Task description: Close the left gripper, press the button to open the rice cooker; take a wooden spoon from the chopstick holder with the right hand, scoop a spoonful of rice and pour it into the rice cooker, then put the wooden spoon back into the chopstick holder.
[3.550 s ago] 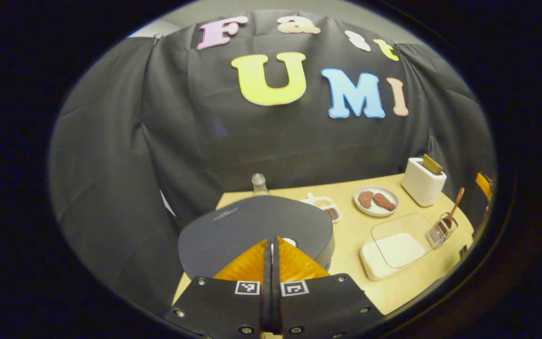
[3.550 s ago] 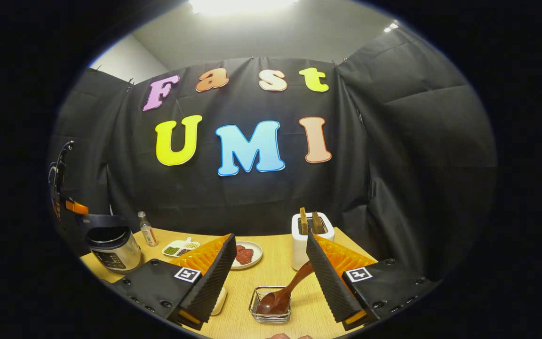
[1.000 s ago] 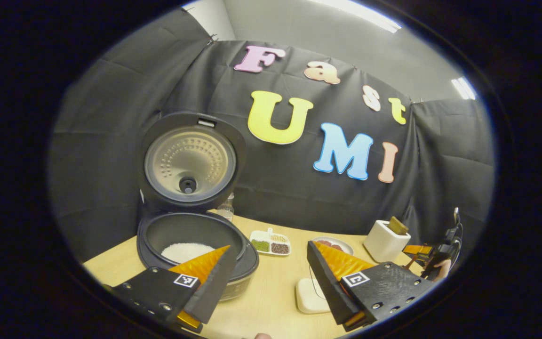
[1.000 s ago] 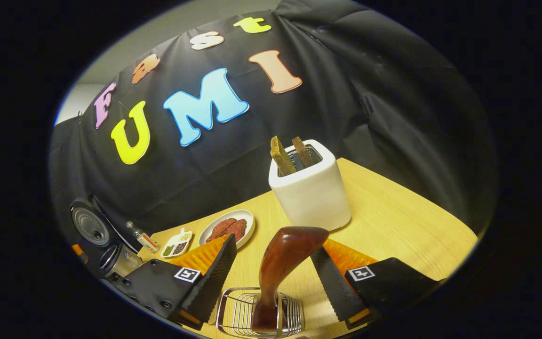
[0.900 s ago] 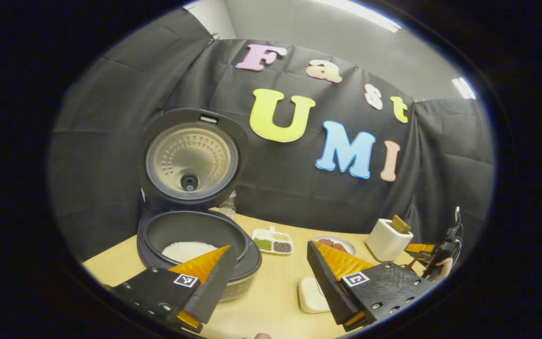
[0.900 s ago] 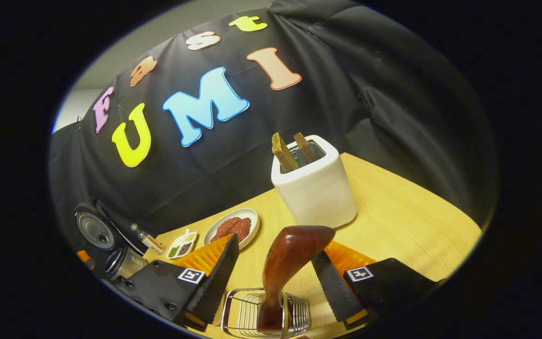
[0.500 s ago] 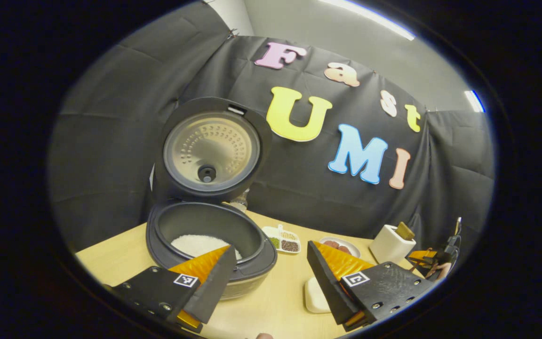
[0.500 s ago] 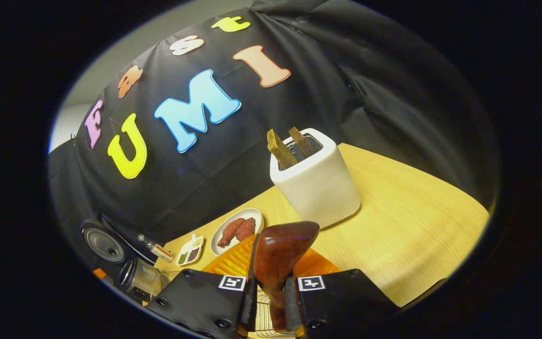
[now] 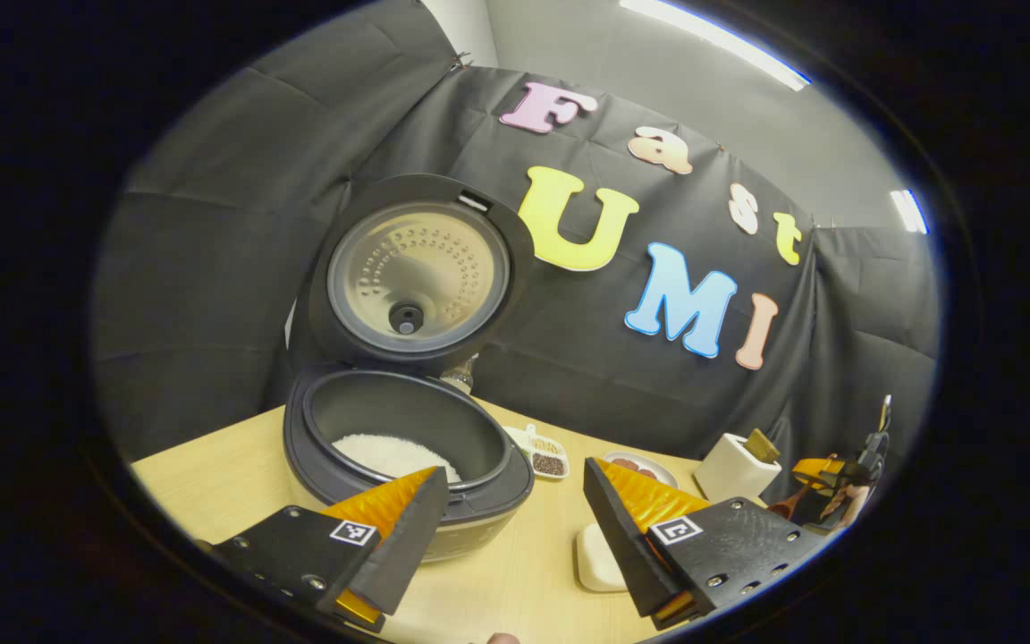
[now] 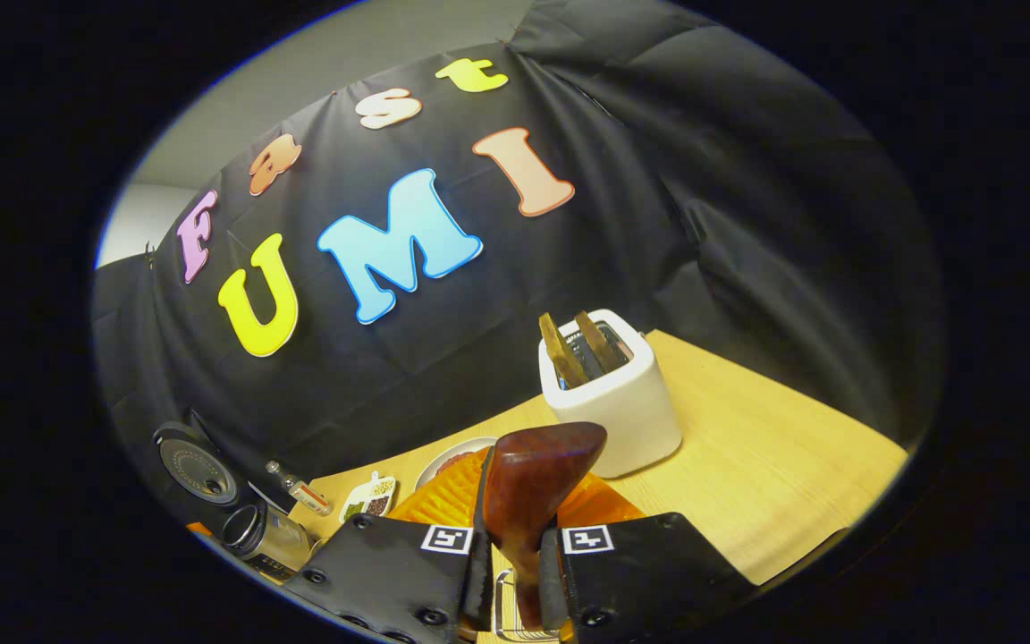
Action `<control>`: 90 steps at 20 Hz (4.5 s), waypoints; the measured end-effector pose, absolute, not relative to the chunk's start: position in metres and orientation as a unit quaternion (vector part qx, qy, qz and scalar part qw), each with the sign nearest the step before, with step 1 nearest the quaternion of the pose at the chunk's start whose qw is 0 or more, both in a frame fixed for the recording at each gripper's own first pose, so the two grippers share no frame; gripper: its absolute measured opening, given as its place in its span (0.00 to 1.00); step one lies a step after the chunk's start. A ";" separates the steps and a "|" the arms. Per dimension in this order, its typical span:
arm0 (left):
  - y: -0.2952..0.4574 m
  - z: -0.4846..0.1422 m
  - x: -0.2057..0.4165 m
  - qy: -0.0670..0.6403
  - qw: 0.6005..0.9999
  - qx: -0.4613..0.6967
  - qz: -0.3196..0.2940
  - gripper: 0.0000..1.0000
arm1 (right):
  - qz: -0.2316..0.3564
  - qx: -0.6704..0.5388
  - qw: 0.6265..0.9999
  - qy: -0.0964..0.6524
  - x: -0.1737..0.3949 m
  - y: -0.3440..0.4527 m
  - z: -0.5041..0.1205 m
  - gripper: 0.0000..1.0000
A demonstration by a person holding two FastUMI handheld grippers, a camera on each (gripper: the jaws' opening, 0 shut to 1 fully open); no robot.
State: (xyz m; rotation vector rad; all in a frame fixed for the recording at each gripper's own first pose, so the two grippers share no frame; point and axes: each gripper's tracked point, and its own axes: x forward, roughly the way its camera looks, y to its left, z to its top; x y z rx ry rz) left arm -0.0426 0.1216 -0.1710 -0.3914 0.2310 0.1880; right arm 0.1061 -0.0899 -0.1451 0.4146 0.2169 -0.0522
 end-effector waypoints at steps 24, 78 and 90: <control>0.144 -0.179 -0.073 0.098 0.972 -0.195 0.086 0.94 | 0.195 0.011 0.975 0.105 0.120 0.162 -0.132 0.22; 0.135 -0.168 -0.080 0.108 0.970 -0.203 0.077 0.94 | 0.121 0.328 0.912 0.214 0.134 0.101 -0.204 0.22; 0.138 -0.164 -0.086 0.111 0.969 -0.206 0.077 0.94 | 0.078 0.510 0.835 0.191 0.143 0.073 -0.186 0.21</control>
